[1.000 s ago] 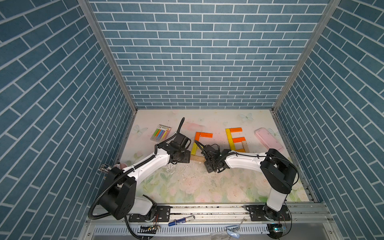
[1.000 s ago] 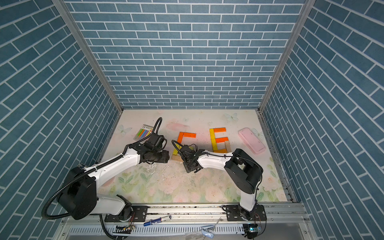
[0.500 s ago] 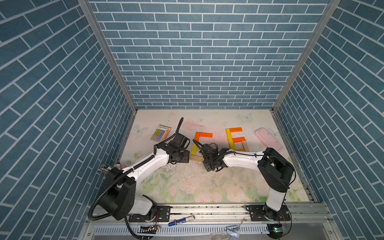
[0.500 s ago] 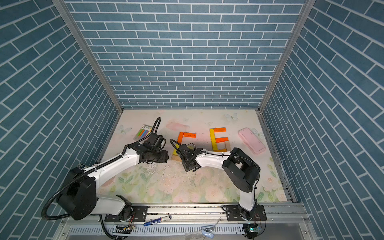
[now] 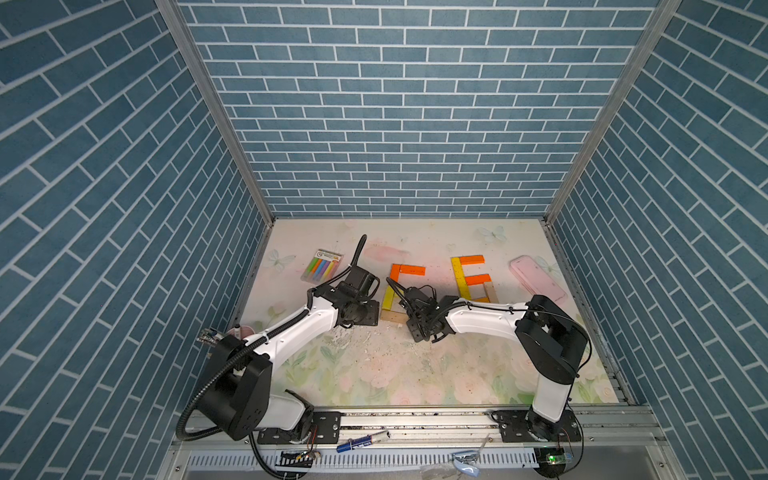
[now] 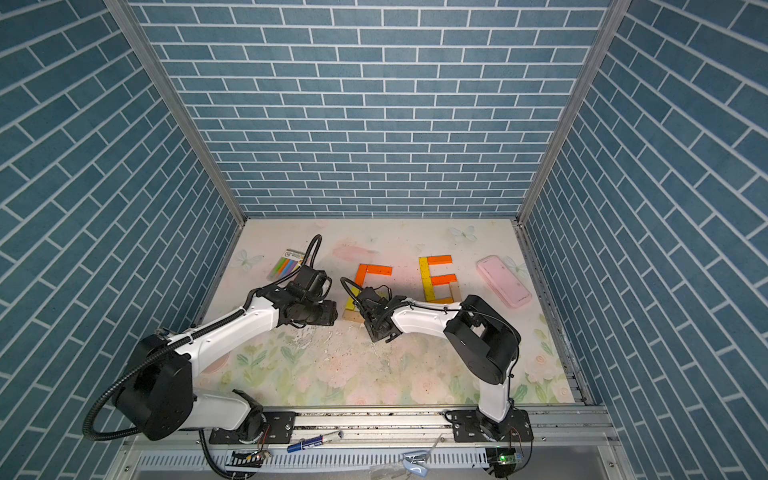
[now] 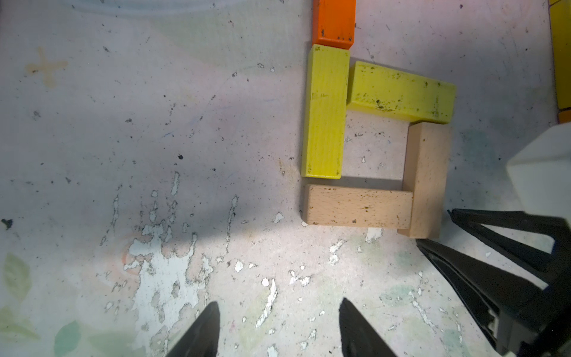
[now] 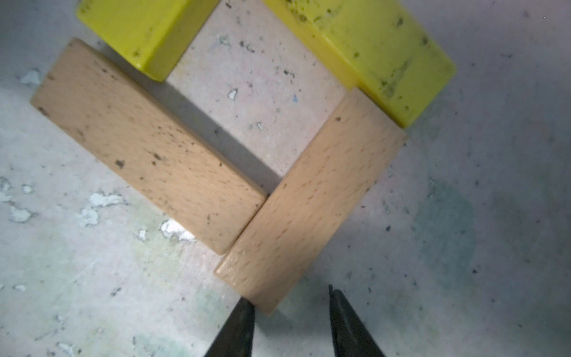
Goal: Assemble the number 6 with building blocks
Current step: Adjust the building block at the center of the board.
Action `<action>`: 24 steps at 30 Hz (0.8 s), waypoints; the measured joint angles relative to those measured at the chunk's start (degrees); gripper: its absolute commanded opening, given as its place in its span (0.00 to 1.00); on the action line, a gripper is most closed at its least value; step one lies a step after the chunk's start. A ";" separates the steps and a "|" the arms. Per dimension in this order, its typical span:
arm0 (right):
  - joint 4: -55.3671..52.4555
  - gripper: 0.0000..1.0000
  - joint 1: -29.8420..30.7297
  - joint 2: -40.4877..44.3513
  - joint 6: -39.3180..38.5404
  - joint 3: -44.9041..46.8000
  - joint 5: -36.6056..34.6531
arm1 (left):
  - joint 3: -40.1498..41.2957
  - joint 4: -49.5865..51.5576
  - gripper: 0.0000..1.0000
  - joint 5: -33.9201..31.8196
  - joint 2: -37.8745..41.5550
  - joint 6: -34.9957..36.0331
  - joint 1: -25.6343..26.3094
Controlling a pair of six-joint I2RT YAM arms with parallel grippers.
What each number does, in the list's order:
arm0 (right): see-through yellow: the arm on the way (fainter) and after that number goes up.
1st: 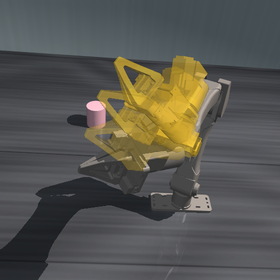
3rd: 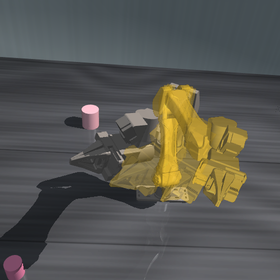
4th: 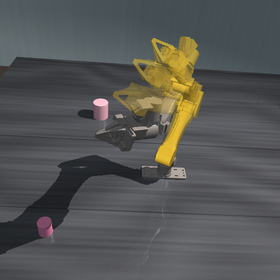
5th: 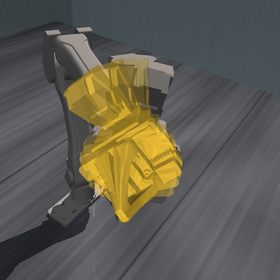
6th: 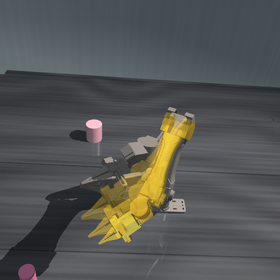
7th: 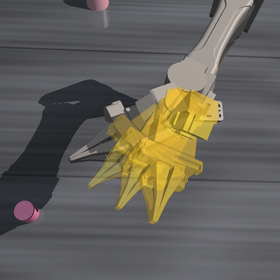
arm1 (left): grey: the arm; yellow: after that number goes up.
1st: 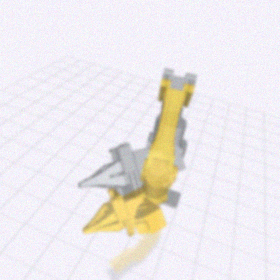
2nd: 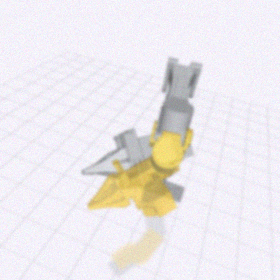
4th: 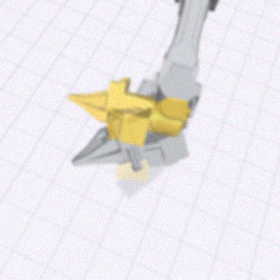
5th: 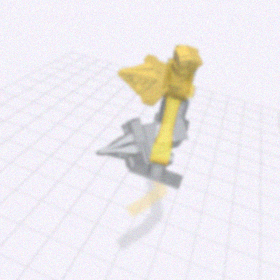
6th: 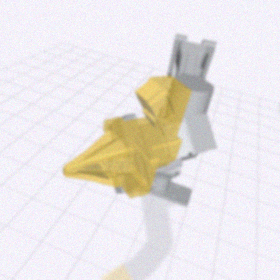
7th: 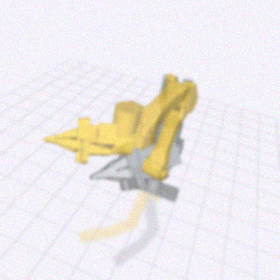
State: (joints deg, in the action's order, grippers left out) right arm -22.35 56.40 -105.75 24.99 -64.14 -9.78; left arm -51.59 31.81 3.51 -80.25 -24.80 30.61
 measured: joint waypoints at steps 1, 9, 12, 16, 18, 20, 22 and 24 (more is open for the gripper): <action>0.00 0.41 -0.02 0.00 0.00 0.00 0.00 | 0.00 0.00 0.63 0.07 0.00 0.00 0.00; 0.02 0.39 -0.44 -0.02 0.00 0.00 0.07 | 0.00 -0.02 0.63 0.44 0.00 0.00 0.00; 0.04 0.39 -0.59 -0.02 0.00 0.00 0.07 | 0.00 -0.07 0.62 0.48 0.00 0.00 0.00; 0.07 0.40 -0.66 -0.02 -0.02 0.00 0.15 | 0.02 -0.26 0.62 0.55 0.00 0.00 0.00; 0.15 0.41 -0.68 0.04 -0.33 0.00 0.17 | 0.13 -0.42 0.62 0.55 0.00 0.00 0.00; 0.52 0.42 -0.83 0.59 -0.96 0.44 0.37 | 0.22 -0.42 0.63 0.55 0.00 -0.02 0.00; 0.94 0.42 -1.22 2.10 -1.38 1.62 0.59 | 0.22 -0.44 0.63 0.52 0.00 0.00 0.00; 1.49 0.42 -2.10 4.76 -1.40 3.21 1.03 | 0.22 -0.46 0.63 0.50 0.00 -0.02 0.00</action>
State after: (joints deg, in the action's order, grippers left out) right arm -20.86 54.30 -100.99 23.59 -60.93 -8.75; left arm -51.37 31.35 4.01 -80.25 -24.82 30.61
